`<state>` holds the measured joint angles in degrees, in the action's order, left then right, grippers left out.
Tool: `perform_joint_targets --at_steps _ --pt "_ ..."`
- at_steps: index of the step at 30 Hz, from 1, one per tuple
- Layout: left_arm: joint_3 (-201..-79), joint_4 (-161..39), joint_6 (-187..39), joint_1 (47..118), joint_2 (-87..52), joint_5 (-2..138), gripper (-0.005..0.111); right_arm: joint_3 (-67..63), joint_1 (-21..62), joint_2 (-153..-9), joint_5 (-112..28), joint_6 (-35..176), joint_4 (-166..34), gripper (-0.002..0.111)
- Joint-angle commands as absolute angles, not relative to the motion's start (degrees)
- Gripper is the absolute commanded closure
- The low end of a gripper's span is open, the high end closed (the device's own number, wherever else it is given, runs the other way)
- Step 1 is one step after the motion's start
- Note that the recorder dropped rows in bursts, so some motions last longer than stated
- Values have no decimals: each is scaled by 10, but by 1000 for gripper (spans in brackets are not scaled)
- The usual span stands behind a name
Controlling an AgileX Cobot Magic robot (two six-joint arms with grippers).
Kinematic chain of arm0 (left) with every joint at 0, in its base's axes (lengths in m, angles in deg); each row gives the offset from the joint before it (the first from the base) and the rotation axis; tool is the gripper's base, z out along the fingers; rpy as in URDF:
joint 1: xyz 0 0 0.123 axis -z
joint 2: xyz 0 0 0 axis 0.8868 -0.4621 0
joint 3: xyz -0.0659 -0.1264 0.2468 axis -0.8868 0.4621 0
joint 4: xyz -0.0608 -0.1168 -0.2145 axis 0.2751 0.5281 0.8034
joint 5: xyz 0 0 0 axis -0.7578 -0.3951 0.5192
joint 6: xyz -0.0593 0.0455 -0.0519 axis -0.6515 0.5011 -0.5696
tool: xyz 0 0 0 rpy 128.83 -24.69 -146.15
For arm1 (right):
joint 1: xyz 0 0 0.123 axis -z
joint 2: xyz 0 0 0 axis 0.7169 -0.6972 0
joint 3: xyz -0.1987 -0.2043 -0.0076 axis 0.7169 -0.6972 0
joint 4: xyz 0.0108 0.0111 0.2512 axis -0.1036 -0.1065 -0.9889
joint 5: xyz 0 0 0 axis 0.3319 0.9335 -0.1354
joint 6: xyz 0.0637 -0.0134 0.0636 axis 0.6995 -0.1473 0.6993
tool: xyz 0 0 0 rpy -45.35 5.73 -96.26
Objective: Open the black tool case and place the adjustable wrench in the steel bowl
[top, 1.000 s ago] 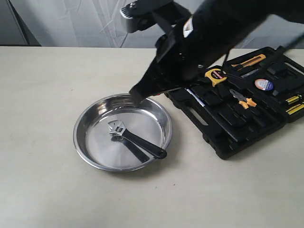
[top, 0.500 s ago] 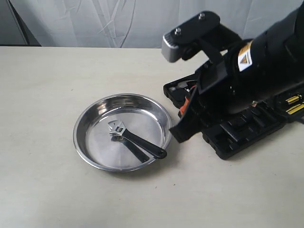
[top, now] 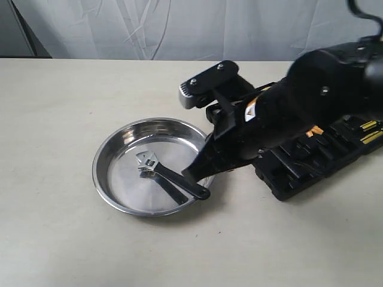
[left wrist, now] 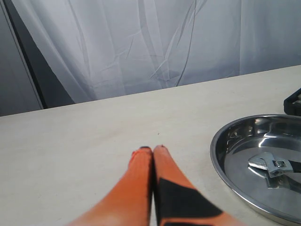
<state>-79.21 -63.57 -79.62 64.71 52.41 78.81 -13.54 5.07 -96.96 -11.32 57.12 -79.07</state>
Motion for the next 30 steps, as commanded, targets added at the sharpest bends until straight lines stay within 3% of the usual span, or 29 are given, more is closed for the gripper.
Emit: perform_joint_targets --at_steps 1,4,10,12,15,16,19,24,30 --pt "-793 -634 -797 649 522 785 106 -80 52 -1055 -105 560 -806 109" --pt "-793 -634 -797 649 522 785 106 -52 52 -1090 -106 560 -815 103" --pt "-793 -634 -797 649 522 785 106 -4 52 -1128 -107 546 -818 69" --pt "-793 -634 -797 649 522 785 106 1 52 -1134 -99 546 -822 67" --pt "-793 -634 -797 649 522 785 106 -1 51 -1129 -38 543 -831 70" --pt "-793 -634 -797 649 522 785 106 -9 46 -1120 -29 539 -831 75" --pt "-793 -634 -797 649 522 785 106 -70 21 -1061 -90 530 -831 108" --pt "-793 -634 -797 649 522 785 106 -154 -19 -934 -137 533 -842 108" --pt "-793 -634 -797 649 522 785 106 -172 -35 -831 -22 533 -901 108"
